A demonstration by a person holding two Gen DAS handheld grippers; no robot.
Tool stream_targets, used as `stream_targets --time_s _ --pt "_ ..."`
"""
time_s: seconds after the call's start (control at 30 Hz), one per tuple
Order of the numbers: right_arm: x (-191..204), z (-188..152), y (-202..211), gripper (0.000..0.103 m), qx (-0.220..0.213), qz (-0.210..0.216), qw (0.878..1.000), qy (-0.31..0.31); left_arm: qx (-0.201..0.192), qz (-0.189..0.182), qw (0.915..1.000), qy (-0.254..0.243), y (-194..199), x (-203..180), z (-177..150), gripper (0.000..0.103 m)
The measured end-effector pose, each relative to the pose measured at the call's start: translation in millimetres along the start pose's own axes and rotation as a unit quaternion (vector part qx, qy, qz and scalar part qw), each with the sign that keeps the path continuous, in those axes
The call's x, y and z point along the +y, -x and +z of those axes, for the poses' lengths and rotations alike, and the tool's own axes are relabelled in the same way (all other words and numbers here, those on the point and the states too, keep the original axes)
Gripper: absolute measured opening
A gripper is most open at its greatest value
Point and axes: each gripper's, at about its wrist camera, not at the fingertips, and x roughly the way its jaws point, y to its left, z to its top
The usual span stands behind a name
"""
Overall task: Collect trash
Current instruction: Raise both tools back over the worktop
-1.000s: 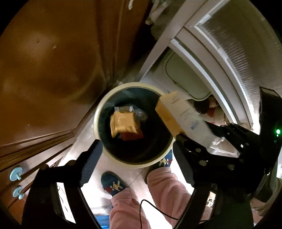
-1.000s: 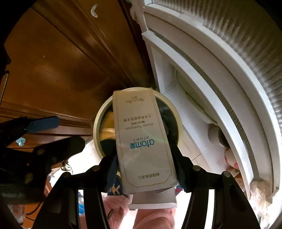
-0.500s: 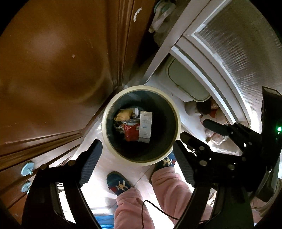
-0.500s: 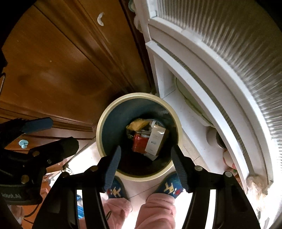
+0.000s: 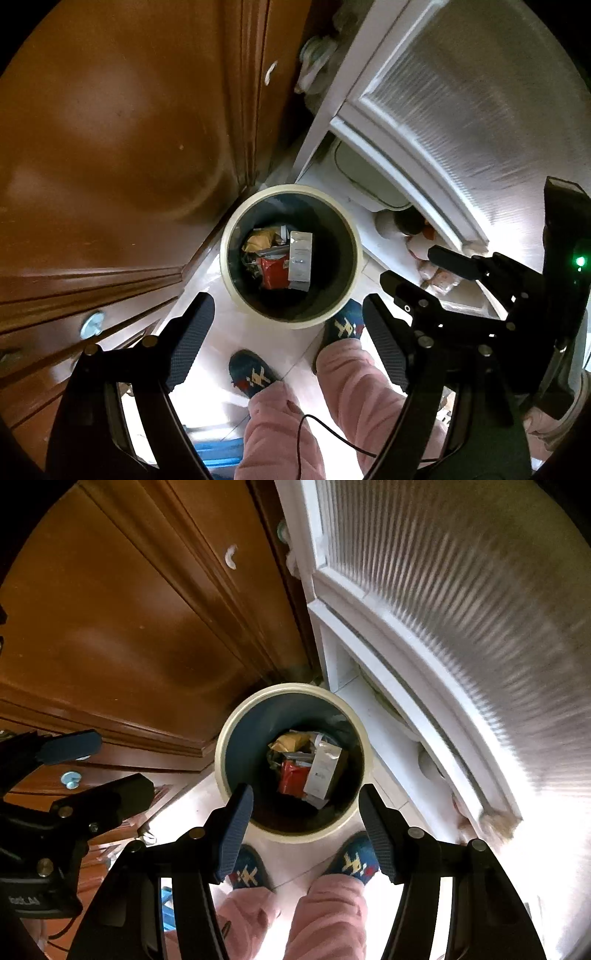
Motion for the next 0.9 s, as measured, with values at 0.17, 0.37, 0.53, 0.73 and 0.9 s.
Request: stream_targets --time_s 0.17,0.37,0.53,0.73,0.9 --pt "8.0 -6.0 43.4 0.061 -0.007 -0.003 1.000 0.003 -0.007 -0.002 0.9999 -0.014 46.6 -10.8 -9.2 0.080" --pt "21.2 -14.8 115.4 0.061 -0.023 -0.011 1.000 0.012 -0.021 -0.014 0.9988 -0.043 124.2 -22.6 -24.1 0.080" --pt "32.7 -19.5 184.7 0.061 -0.045 -0.018 0.999 0.016 -0.047 -0.016 0.9954 -0.082 189.3 -35.7 -32.4 0.080" --pt "48.2 -19.8 265.5 0.061 -0.082 -0.035 0.996 0.027 -0.104 -0.016 0.9877 -0.116 271.1 -44.9 -28.2 0.080" --pt "56.7 -17.4 333.9 0.061 -0.132 -0.050 0.990 0.024 -0.176 -0.004 0.9744 -0.139 340.2 -46.2 -19.6 0.080"
